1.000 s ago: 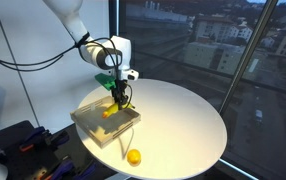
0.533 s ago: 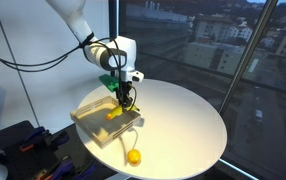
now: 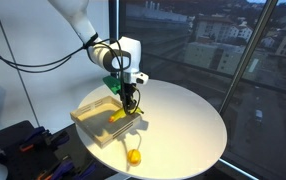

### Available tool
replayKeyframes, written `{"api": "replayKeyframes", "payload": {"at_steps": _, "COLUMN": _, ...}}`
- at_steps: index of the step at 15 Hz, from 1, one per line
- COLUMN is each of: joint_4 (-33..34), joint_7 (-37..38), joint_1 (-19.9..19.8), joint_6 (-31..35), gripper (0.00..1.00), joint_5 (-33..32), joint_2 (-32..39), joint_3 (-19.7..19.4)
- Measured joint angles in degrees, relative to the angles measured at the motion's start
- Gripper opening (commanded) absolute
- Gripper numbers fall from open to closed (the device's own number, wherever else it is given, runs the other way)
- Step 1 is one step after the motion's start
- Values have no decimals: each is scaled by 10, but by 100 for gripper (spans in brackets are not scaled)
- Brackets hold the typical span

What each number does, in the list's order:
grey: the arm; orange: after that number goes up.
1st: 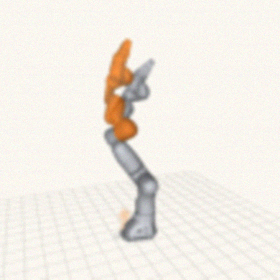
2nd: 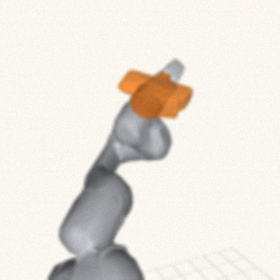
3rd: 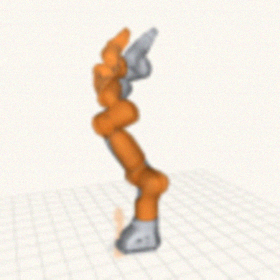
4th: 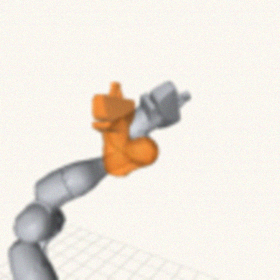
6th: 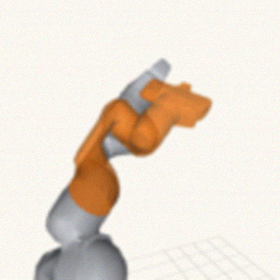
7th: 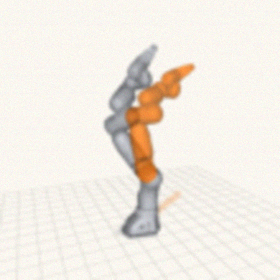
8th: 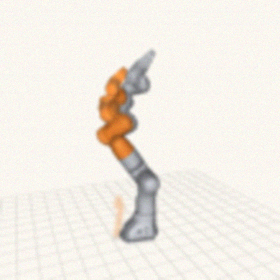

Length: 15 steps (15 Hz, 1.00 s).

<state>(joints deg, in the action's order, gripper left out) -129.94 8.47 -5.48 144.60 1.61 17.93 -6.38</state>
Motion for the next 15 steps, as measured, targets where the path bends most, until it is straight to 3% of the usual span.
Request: {"api": "replayKeyframes", "payload": {"at_steps": 15, "joint_4": 97, "joint_7": 0, "joint_1": -20, "joint_6": -8, "gripper": 16, "joint_5": 12, "joint_2": 93, "joint_3": -1}}
